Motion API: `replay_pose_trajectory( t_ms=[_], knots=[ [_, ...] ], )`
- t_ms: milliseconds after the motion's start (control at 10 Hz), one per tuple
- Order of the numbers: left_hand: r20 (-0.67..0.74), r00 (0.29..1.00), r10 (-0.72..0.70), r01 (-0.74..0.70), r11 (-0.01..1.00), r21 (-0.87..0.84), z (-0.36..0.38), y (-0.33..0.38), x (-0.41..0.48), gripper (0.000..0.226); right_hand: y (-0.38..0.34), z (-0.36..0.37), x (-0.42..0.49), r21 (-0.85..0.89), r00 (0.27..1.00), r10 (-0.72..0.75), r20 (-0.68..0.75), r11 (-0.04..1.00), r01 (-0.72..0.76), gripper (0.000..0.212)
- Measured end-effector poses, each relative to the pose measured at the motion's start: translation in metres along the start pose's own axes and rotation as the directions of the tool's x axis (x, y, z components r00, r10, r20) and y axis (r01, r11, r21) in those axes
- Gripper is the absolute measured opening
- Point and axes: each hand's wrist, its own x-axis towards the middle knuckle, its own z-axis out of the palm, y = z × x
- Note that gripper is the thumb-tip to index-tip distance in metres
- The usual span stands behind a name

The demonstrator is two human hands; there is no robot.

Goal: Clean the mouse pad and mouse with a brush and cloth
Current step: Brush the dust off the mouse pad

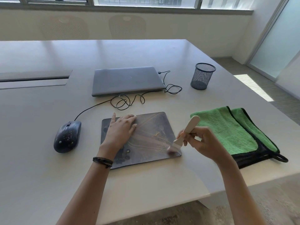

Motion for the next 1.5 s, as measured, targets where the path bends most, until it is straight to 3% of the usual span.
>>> replay_pose_trajectory(
  t_ms=[100,300,500,700,900,1100,1300,1500],
  knots=[
    [-0.002,1.000,0.000,0.000,1.000,0.003,0.000,0.000,0.000,0.044,-0.003,-0.002,0.001,-0.020,0.998,0.011,0.067,1.000,-0.009,0.022],
    [0.001,1.000,0.000,0.000,1.000,0.010,-0.001,0.001,0.000,0.043,-0.006,0.001,0.008,-0.038,1.000,-0.014,0.018,0.999,0.014,0.021],
    [0.004,1.000,-0.002,0.002,1.000,0.012,-0.001,0.002,0.000,0.044,-0.009,0.004,0.006,-0.046,0.992,-0.001,0.123,0.999,0.007,0.019],
    [-0.007,1.000,-0.008,0.008,1.000,0.005,-0.001,0.002,-0.001,0.043,-0.009,0.009,0.008,-0.040,0.997,-0.073,0.032,0.996,0.074,0.027],
    [0.002,1.000,-0.011,0.011,1.000,0.015,-0.002,0.002,-0.002,0.044,-0.008,0.015,0.008,-0.040,0.991,-0.060,0.117,0.997,0.065,0.020],
    [0.008,1.000,-0.012,0.012,1.000,0.005,-0.002,0.003,-0.002,0.044,-0.005,0.014,0.015,-0.055,0.994,-0.096,0.049,0.994,0.099,0.014],
    [0.006,1.000,-0.011,0.011,1.000,-0.002,-0.003,0.003,-0.002,0.044,-0.007,0.020,0.017,-0.061,0.983,-0.109,0.148,0.991,0.119,0.012],
    [0.006,1.000,-0.010,0.010,1.000,-0.004,-0.002,0.002,-0.002,0.044,-0.011,0.026,0.023,-0.029,0.985,-0.150,0.082,0.988,0.153,0.014]
  ],
)
